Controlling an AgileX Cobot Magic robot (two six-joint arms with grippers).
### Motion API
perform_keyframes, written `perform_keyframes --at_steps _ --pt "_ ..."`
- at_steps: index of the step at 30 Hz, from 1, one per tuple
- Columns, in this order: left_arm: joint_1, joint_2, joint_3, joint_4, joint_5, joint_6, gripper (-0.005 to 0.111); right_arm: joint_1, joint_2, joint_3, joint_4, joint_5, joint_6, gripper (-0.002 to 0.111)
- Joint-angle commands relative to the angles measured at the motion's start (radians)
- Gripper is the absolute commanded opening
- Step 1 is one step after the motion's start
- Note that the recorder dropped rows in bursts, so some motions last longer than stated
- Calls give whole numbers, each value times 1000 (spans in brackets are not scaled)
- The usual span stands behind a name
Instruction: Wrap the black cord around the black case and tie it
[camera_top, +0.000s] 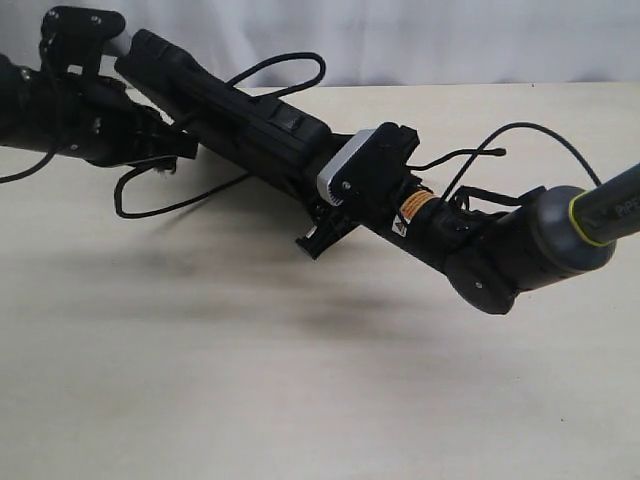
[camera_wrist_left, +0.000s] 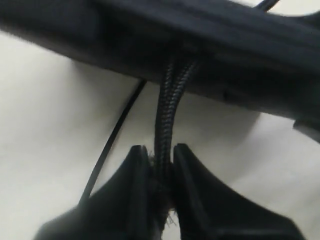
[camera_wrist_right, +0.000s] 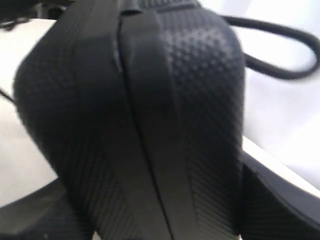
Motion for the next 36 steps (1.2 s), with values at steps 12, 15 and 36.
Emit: perform_keyframes --at_steps 12,15,36 --pt "-24 34 -25 -6 -120 63 0 0 -2 9 -13 132 33 99" --pt "-24 34 -25 -6 -122 65 0 0 -52 9 -31 201 33 106" --pt "-24 34 -25 -8 -165 62 0 -76 -484 -337 218 1310 312 103"
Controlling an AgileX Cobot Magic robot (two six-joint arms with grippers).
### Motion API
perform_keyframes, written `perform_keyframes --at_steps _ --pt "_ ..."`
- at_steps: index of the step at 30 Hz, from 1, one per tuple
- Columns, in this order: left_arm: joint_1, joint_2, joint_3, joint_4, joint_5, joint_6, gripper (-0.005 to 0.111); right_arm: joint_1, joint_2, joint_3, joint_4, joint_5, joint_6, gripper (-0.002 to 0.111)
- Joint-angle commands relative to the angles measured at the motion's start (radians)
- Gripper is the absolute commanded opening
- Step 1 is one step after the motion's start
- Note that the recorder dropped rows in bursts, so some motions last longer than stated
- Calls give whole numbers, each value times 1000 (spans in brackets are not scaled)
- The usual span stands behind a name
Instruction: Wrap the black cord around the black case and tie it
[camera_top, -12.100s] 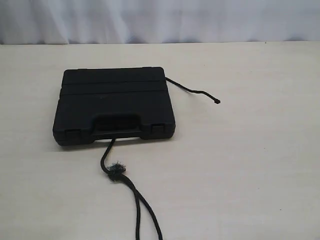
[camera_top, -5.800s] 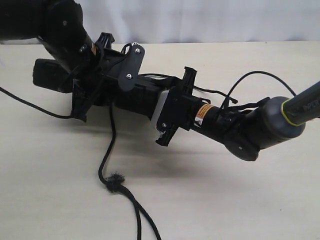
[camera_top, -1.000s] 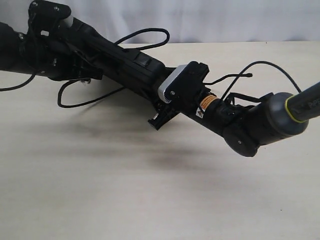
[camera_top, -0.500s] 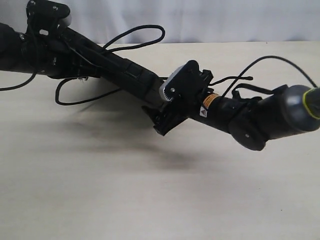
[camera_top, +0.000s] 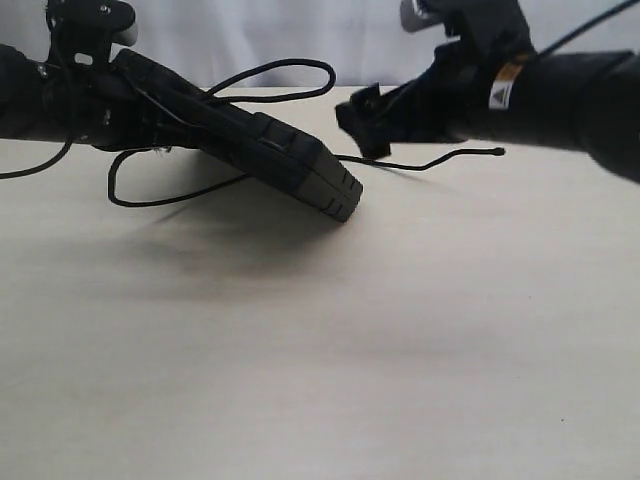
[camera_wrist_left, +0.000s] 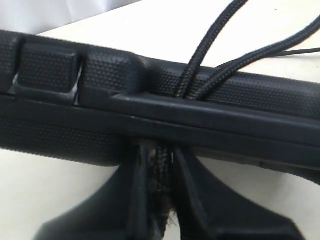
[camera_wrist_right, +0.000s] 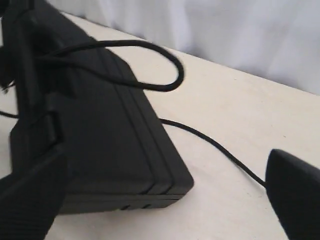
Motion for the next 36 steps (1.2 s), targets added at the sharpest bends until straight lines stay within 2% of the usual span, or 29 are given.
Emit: perform_keyframes --at_steps 1,3,4,6,8,10,12,13,14,17,20,21,22,26,31,34,36 --pt "-3 -3 -7 -8 -12 3 0 -98 140 -294 264 396 -226 102" --pt "-3 -3 -7 -8 -1 3 0 -176 257 -481 648 728 -603 100" --pt "-3 -3 -7 -8 9 3 0 -237 352 -578 867 864 -709 100" --pt "-3 -3 -7 -4 25 3 0 -281 454 -678 1058 862 -774 100" --pt "-3 -3 -7 -4 39 3 0 -278 513 -710 1077 743 -830 100" --pt "-3 -3 -7 -4 56 3 0 -269 557 -714 1116 688 -1024 99" --pt "-3 -2 -7 -4 54 3 0 -258 586 -714 1203 706 -1164 93" --pt "-3 -2 -7 -4 54 3 0 -244 604 -714 1292 711 -1231 85" --pt "-3 -2 -7 -4 54 3 0 -242 611 -714 1324 705 -1252 78" --pt "-3 -2 -7 49 63 24 0 -231 644 -714 1387 665 -1263 44" --pt "-3 -2 -7 58 63 24 0 -231 653 -710 1446 675 -1259 23" --pt "-3 -2 -7 58 64 24 0 -231 653 -711 1469 704 -1267 9" --pt "-3 -2 -7 65 66 24 0 -231 653 -711 1486 729 -1276 4" --pt "-3 0 -7 109 78 26 3 -231 653 -711 1547 791 -1285 5" --pt "-3 2 -3 124 78 26 24 -231 653 -711 1556 801 -1262 5" --pt "-3 2 -3 124 75 26 30 -231 653 -711 1525 795 -1201 5" --pt "-3 2 -3 124 75 26 30 -233 653 -711 1507 759 -1076 5"
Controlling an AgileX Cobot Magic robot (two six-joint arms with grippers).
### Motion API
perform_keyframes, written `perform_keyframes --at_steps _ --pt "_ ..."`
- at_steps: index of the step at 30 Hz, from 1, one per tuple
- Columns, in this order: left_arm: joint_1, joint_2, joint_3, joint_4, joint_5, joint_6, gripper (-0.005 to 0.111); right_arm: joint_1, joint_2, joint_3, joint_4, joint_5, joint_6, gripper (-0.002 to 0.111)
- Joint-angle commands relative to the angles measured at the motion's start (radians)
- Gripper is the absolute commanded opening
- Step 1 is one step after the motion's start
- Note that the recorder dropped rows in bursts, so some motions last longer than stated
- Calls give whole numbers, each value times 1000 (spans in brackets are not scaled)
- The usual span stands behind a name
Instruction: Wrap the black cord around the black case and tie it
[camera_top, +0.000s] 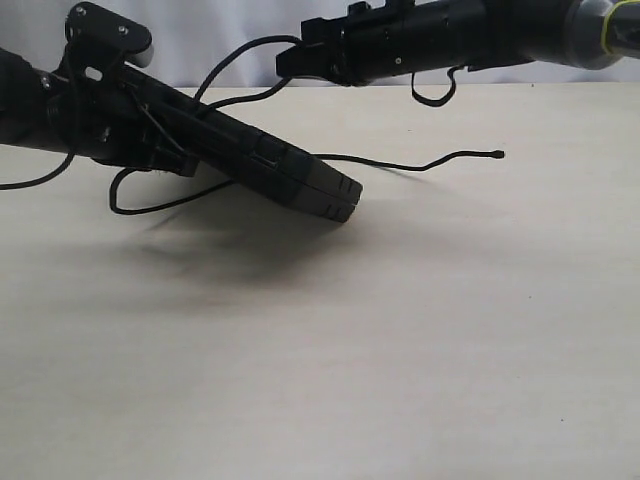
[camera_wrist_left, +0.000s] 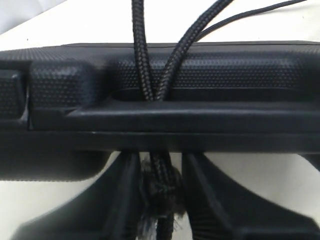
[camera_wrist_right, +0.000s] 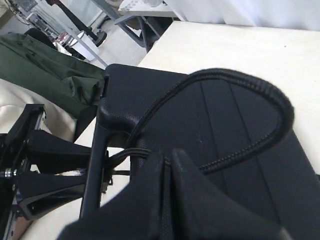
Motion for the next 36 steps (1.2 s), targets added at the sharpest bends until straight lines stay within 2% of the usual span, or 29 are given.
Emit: perform_keyframes --at_steps 1,3,5,11,14,19,22,25,26,27,32,36 --pt "-3 2 -3 -1 -12 1 30 -4 -4 -3 -40 -43 181 5" --pt "-3 2 -3 -1 -8 1 30 -16 -4 -8 -38 -43 200 11" --pt "-3 2 -3 -1 -8 1 30 -31 -7 -8 -22 -43 211 22" --pt "-3 2 -3 -1 -3 1 30 -62 -7 -8 10 -80 277 67" --pt "-3 2 -3 -1 -6 1 30 -44 5 -8 2 -117 275 75" --pt "-3 2 -3 -1 -4 1 30 29 44 -8 23 -213 241 69" --pt "-3 2 -3 -1 -2 1 30 58 61 -8 97 -233 168 58" --pt "-3 2 -3 -1 -2 1 30 68 61 -8 139 -233 147 27" --pt "-3 2 -3 -1 -6 1 30 68 60 -8 145 -231 147 12" --pt "-3 2 -3 -1 -6 1 31 68 60 -8 153 -226 149 5" --pt "-3 0 -3 1 12 0 48 68 60 -8 164 -213 146 5" --pt "-3 -24 -3 86 51 1 56 68 60 -8 153 -203 146 5"
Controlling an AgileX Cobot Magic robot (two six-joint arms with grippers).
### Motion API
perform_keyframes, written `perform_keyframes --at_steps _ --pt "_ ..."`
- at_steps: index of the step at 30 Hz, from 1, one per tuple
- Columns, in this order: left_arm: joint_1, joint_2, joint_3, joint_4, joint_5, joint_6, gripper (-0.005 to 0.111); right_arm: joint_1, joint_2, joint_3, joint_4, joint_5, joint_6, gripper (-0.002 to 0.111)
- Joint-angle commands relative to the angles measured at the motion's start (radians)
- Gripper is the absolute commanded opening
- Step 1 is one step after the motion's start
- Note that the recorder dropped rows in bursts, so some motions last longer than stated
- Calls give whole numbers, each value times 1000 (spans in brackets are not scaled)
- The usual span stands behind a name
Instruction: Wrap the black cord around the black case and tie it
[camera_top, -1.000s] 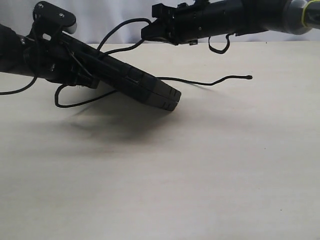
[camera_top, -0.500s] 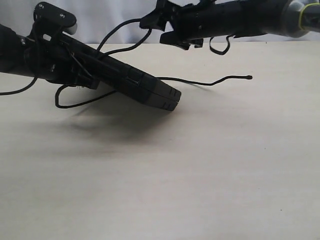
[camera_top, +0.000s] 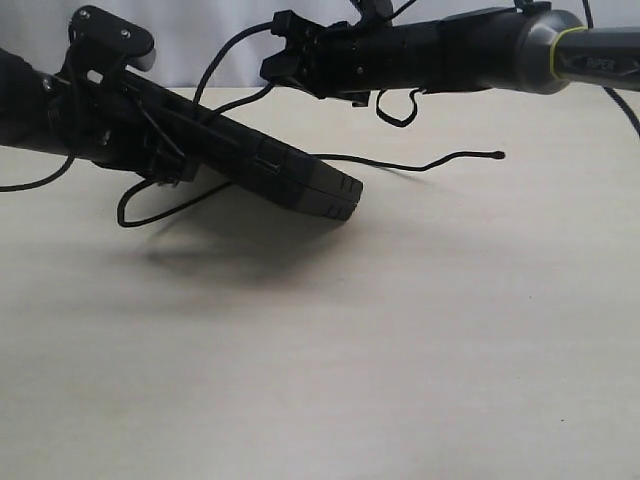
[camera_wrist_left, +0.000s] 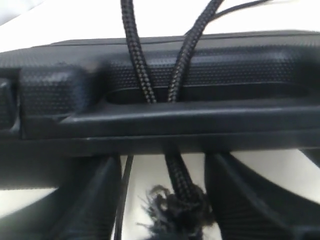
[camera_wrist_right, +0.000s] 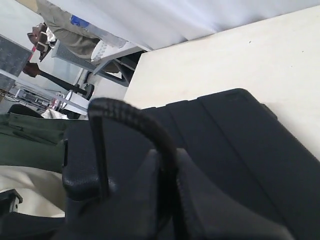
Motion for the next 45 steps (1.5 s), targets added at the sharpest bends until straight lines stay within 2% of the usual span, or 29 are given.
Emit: perform_keyframes --at_steps 1,11,17,26,29,33,37,45 --pt "-3 -38 -3 81 34 1 57 0 -6 -4 -4 11 -18 5" --pt "-3 -211 -3 83 37 -1 57 0 -6 -4 -4 58 -22 5" --pt "-3 -149 -3 83 86 -1 57 0 -6 -4 -4 125 -22 5" --pt "-3 -39 -3 96 78 43 57 0 -6 -4 -6 134 -22 5" --pt "29 -35 12 124 71 78 56 0 -6 -4 -19 140 -22 5" --pt "75 -35 74 21 -44 189 56 -2 -6 -4 -24 136 -22 5" --pt "60 -33 139 -124 -161 400 56 -2 -6 -4 -24 136 -22 5" --pt "55 -31 145 -209 -111 461 56 -2 -6 -4 -25 132 -22 5"
